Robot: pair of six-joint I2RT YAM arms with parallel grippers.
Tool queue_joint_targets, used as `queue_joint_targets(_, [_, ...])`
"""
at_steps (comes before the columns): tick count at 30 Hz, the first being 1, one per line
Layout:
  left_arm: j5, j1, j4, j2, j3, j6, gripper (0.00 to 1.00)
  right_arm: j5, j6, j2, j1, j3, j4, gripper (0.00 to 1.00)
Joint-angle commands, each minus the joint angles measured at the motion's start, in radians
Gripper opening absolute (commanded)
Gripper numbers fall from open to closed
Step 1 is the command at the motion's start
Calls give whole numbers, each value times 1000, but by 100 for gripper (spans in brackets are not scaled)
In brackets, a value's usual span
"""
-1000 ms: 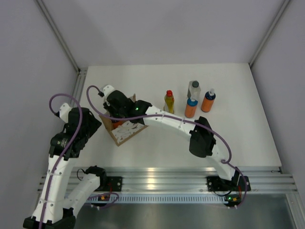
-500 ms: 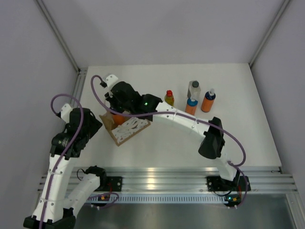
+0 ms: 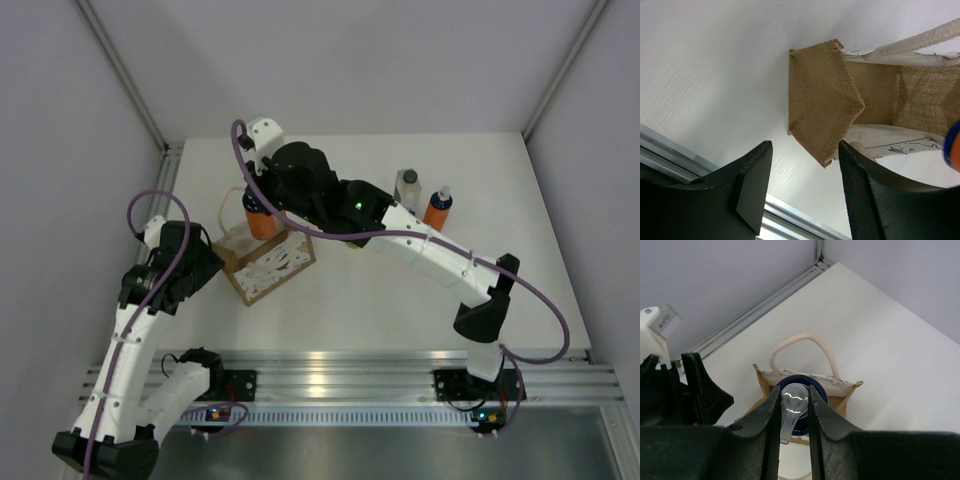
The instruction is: Take the personal care products out of the canvas bag
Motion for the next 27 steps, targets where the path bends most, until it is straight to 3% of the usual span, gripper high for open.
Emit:
queue_joint_targets(1, [16, 2, 30, 1, -4, 12, 60, 64, -27, -139, -5, 12, 64, 0])
queue_joint_targets(13, [18, 2, 36, 15, -13, 9, 60, 115, 16, -325, -97, -206, 72, 0])
queue_joint_targets(19, [21, 2, 41, 18, -16, 9, 60, 136, 70, -493, -153, -510, 176, 0])
queue_joint_targets(27, [29, 2, 44, 25, -22, 10, 60, 130, 167, -644, -261, -772, 216, 0])
